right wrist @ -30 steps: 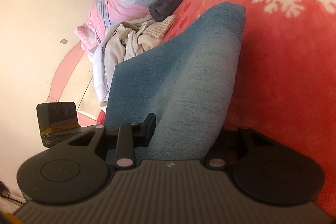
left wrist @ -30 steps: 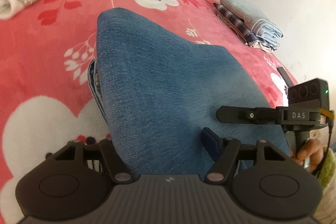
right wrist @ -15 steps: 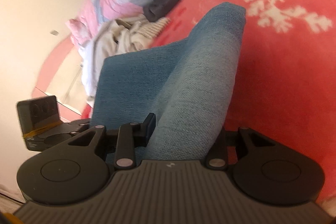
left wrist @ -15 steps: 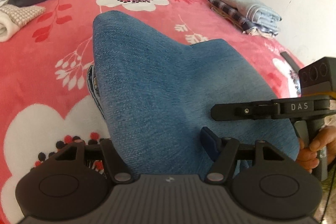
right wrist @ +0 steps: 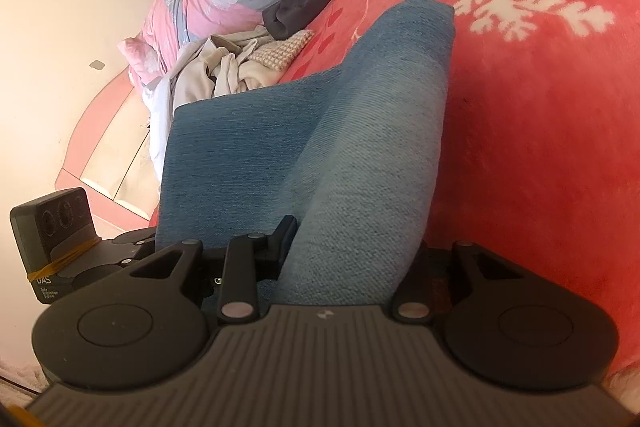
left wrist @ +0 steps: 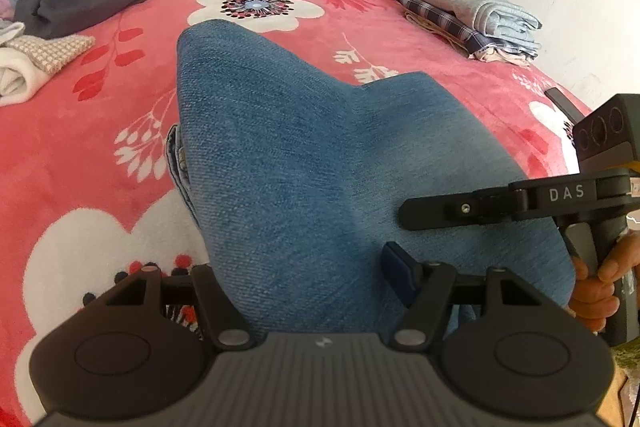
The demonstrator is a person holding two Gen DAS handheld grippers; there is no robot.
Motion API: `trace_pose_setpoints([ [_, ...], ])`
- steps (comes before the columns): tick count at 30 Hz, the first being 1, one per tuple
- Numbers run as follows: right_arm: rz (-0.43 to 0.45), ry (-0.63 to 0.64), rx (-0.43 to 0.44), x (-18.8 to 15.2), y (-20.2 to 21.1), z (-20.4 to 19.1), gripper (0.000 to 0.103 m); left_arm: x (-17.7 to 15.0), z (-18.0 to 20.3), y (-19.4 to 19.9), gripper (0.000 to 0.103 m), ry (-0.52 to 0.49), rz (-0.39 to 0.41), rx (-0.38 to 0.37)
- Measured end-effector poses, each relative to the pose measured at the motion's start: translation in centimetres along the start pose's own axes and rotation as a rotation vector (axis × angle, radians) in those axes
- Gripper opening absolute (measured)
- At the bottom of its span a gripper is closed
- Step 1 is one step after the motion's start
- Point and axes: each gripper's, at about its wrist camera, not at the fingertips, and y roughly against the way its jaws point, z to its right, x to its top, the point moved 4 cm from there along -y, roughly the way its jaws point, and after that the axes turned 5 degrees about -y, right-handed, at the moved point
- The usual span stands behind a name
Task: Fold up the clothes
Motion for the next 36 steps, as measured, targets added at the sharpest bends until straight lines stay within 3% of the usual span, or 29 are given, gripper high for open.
trace_pose_setpoints([
  [14, 0.016, 0.008, -0.019, 0.0, -0.2, -0.3, 0.032, -0.3, 0.2, 0.2, 0.067, -0.007, 0.026, 0.008],
  [29, 0.052, 0.090, -0.025, -0.3, 0.5, -2.9, 0.033, -0.7, -0.1, 2.1, 0.065, 0.057, 0.033, -0.008],
  [36, 0.059, 0.106, 0.003, 0.6, 2.3, -3.0, 0.033, 1.7, 1.9, 2.6, 0.064, 0.043, 0.046, -0.037],
])
